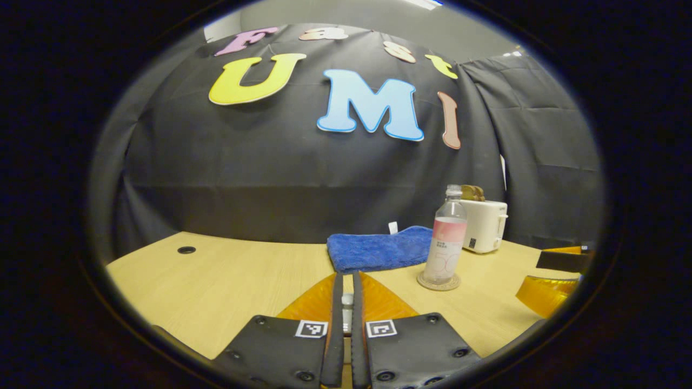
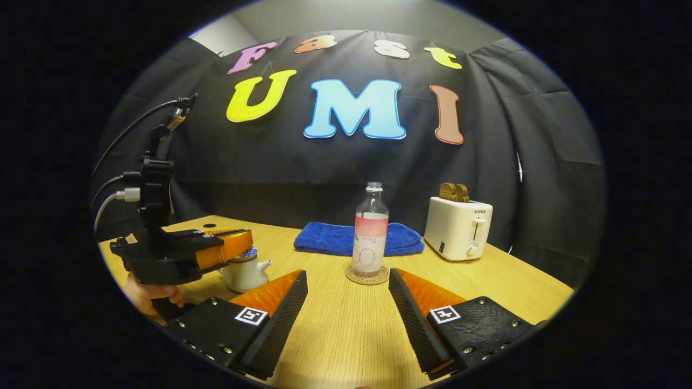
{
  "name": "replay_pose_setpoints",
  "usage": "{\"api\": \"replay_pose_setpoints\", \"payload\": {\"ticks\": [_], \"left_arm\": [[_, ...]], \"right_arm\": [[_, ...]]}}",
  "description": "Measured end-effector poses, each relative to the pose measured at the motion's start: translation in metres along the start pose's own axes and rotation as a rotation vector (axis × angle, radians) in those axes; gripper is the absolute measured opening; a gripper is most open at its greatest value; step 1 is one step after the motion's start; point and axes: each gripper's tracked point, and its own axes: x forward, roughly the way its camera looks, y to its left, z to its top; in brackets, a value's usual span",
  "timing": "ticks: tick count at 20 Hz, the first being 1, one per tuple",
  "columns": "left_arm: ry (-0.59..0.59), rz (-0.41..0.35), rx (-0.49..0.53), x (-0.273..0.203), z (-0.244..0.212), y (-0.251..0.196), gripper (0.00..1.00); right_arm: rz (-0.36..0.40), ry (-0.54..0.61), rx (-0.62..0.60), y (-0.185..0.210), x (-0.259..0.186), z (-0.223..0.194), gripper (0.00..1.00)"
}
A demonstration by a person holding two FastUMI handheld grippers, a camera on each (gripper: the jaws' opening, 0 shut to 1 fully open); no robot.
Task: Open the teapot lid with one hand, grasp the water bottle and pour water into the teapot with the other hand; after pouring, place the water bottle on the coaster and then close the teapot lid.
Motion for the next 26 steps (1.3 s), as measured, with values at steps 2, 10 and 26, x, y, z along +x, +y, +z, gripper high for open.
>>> {"api": "replay_pose_setpoints", "payload": {"ticks": [2, 10, 26], "left_arm": [[-0.001, 0.002, 0.002, 0.001, 0.001, 0.000, 0.12], [0.005, -0.020, -0.017, -0.004, 0.003, -0.006, 0.17], [-0.069, 0.020, 0.069, -0.097, 0.006, -0.034, 0.30]], "right_arm": [[-0.002, -0.001, -0.004, -0.001, 0.000, 0.000, 0.94], [0.009, -0.005, -0.019, 0.004, 0.000, -0.001, 0.93], [-0.015, -0.052, 0.011, -0.010, -0.045, -0.011, 0.94]]}}
